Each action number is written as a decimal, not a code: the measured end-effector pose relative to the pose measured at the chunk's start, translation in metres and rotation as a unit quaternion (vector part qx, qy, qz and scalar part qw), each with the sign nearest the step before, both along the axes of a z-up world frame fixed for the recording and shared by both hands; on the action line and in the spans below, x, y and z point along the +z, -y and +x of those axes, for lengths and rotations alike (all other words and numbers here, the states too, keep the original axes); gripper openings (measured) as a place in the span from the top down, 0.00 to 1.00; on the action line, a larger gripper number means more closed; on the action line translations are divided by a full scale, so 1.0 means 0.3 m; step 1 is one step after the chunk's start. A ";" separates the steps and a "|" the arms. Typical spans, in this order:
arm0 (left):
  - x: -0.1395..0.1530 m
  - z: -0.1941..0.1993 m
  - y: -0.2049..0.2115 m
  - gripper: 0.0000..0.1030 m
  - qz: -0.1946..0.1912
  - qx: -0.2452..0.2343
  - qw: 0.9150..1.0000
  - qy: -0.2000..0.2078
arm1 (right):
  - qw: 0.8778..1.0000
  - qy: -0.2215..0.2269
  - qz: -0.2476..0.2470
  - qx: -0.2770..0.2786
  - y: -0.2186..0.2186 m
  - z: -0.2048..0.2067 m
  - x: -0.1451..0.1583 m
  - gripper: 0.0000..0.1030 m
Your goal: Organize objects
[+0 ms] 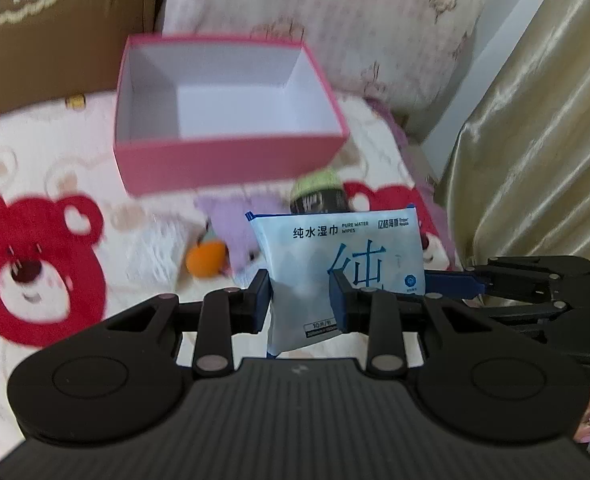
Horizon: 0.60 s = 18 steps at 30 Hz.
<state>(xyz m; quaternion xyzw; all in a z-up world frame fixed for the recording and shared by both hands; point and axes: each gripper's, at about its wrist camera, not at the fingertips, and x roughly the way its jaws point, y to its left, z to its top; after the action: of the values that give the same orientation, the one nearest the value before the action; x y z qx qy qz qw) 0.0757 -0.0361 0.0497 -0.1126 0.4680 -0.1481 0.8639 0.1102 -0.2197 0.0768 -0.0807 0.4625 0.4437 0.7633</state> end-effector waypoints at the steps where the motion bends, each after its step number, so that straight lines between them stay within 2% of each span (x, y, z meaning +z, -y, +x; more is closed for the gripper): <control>1: 0.024 0.011 -0.001 0.71 0.002 -0.001 1.000 0.005 | 1.000 0.006 0.003 0.002 -0.008 0.008 0.023 0.62; 5: 0.099 0.078 0.004 0.71 0.010 -0.001 1.000 0.023 | 1.000 0.024 0.018 -0.004 -0.039 0.063 0.085 0.62; 9: 0.138 0.185 0.017 0.70 0.009 0.004 1.000 0.023 | 0.999 0.037 0.025 -0.013 -0.086 0.149 0.109 0.65; 14: 0.154 0.336 0.012 0.70 0.030 -0.008 0.998 0.059 | 0.998 0.045 0.038 -0.013 -0.162 0.277 0.106 0.65; 18: 0.129 0.464 -0.017 0.70 0.033 0.004 0.997 0.071 | 0.998 0.048 0.048 -0.015 -0.249 0.394 0.072 0.65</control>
<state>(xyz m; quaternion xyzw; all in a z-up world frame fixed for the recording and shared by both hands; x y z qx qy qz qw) 0.2148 -0.0310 0.0884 -0.0753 0.4092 -0.1372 0.8989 0.2284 -0.1451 0.0984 -0.0578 0.4047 0.4498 0.7941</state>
